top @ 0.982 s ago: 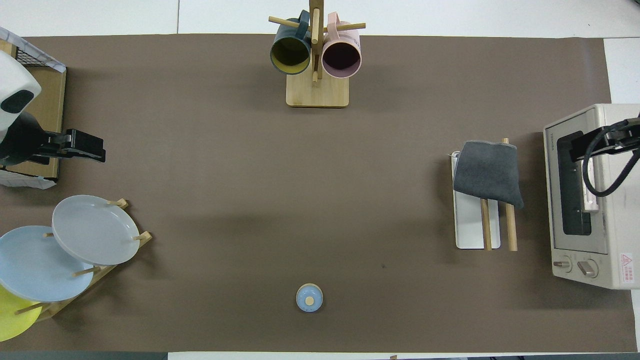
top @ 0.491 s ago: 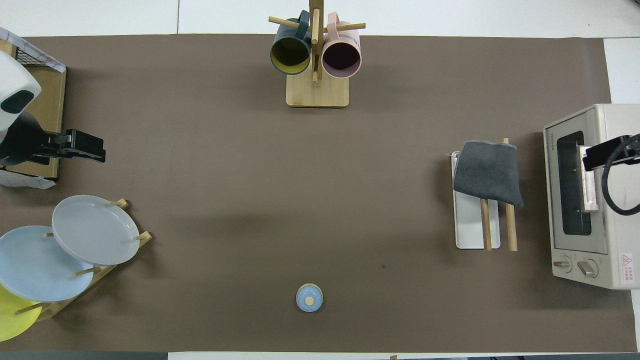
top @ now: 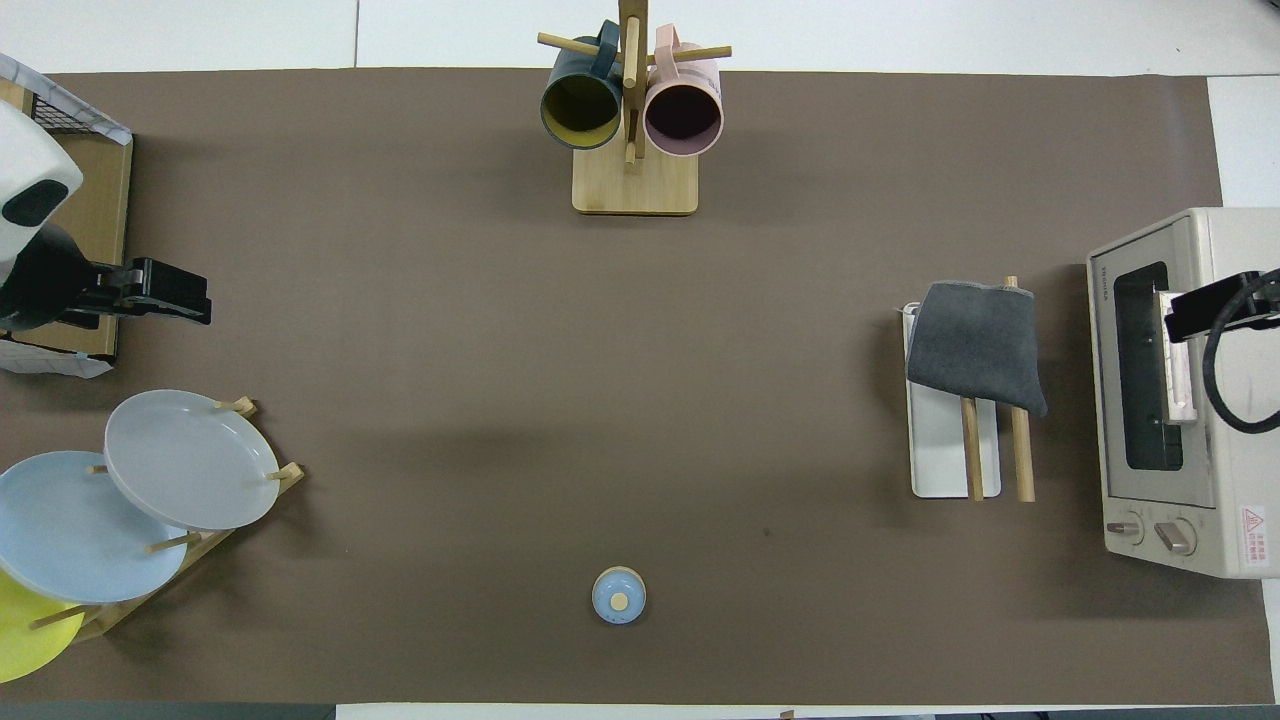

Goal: Fold towel and hang on rack

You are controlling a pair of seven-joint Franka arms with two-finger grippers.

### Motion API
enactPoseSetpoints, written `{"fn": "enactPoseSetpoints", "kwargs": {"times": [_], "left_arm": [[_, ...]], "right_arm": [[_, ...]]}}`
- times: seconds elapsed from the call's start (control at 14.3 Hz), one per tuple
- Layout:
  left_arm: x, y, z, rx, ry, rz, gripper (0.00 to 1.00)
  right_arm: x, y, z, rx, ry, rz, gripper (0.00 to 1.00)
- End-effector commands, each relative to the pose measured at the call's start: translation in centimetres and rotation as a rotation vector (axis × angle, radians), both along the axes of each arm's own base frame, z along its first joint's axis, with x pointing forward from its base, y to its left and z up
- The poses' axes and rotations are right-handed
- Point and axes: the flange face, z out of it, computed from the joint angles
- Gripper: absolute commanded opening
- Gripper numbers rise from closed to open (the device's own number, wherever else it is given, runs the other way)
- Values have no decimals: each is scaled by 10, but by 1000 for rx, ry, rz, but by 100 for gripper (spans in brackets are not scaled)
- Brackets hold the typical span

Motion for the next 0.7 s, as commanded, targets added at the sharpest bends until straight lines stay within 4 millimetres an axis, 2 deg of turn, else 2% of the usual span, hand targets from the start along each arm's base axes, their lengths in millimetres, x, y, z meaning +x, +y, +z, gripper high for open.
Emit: {"fn": "enactPoseSetpoints", "kwargs": {"times": [0.0,0.63], "left_arm": [[-7,2,2,-11,-1,-2,100],[-7,2,2,-10,-1,-1,100]], "right_arm": [[-1,3,2,29,-6,-33,100],[-2,6,-3,52,2,-59,100]]}}
